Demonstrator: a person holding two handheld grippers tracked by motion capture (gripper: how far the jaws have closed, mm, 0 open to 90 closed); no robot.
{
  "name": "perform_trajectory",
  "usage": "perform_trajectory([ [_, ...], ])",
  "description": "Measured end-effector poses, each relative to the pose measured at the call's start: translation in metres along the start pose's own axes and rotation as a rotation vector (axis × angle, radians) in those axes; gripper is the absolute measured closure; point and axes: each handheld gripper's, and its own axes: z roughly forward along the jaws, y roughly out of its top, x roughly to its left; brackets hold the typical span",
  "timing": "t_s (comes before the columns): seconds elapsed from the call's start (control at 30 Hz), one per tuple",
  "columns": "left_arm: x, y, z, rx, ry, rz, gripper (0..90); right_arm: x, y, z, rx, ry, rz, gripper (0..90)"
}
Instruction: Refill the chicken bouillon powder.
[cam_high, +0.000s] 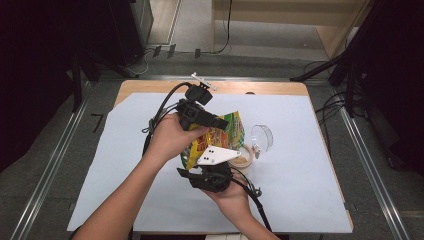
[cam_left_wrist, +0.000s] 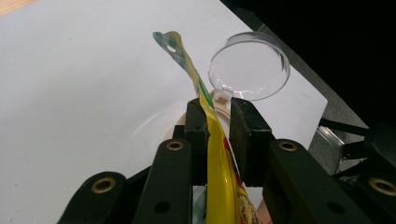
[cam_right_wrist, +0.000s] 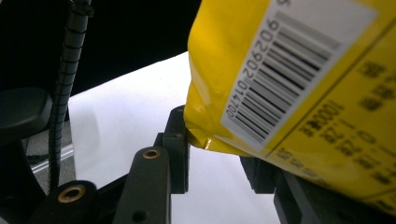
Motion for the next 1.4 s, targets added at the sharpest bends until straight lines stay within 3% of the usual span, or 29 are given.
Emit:
perform_trajectory([
  [0.43, 0.002, 0.002, 0.0, 0.005, -0.017, -0.007, 77.6, 0.002, 0.001, 0.0, -0.021, -0.014, -0.003, 67.1],
  [0.57, 0.007, 0.003, 0.002, 0.012, -0.029, -0.025, 77.7, 0.001, 0.001, 0.0, -0.015, -0.007, 0.009, 67.1],
  [1.4, 0.009, -0.001, 0.001, -0.001, -0.024, -0.025, 77.6, -0.001, 0.002, 0.001, 0.014, 0.0, -0.01, 67.1],
])
